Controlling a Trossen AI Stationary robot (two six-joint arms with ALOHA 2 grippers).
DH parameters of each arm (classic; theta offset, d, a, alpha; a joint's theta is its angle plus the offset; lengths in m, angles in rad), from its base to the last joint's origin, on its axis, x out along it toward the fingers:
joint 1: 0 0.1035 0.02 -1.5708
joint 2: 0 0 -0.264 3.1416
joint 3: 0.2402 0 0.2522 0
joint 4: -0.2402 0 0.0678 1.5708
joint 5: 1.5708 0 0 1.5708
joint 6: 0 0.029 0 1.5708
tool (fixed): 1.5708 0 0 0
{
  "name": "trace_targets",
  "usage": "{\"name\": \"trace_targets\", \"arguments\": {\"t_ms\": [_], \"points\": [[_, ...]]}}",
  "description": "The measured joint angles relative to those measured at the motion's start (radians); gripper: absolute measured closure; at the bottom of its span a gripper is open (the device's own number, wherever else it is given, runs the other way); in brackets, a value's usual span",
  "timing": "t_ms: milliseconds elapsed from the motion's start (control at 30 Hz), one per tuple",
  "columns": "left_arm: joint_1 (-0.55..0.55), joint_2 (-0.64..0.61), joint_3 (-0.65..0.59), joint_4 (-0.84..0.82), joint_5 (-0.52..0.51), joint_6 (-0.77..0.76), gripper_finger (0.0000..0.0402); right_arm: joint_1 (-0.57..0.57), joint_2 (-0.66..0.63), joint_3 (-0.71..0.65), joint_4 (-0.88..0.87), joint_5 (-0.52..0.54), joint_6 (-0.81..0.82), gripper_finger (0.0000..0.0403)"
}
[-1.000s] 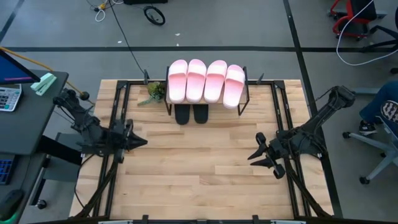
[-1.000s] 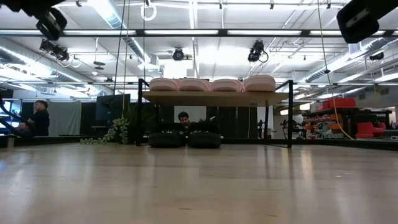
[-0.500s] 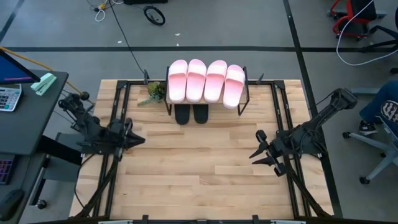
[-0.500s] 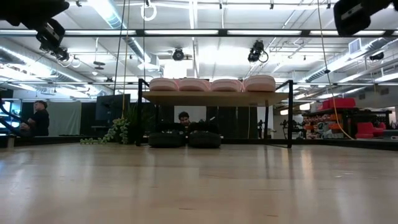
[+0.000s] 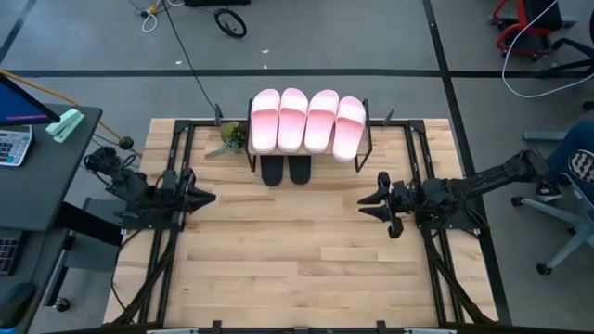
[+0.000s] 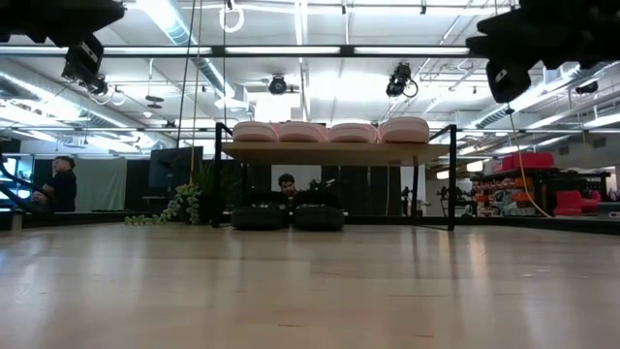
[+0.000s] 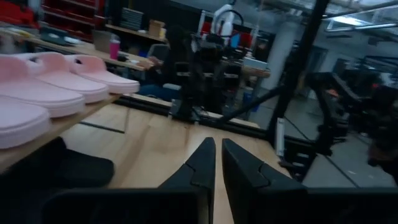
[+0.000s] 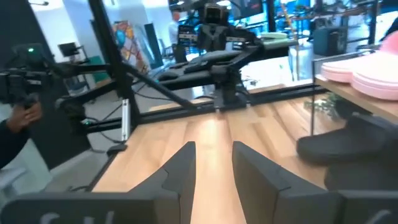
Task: Pick and place slides into the shelf
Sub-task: Return to Home Position
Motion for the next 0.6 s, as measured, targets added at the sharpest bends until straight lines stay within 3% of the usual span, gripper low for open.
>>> {"name": "trace_targets", "arguments": {"t_ms": [333, 600], "points": [[0.073, 0.000, 0.000, -0.034, -0.071, -0.044, 0.0366, -0.009, -0.027, -0.143, 0.174, -0.003, 0.001, 0.0293], [0.074, 0.000, 0.000, -0.027, -0.073, -0.061, 0.0377, -0.009, -0.165, -0.162, 0.127, -0.033, -0.027, 0.0293]]}}
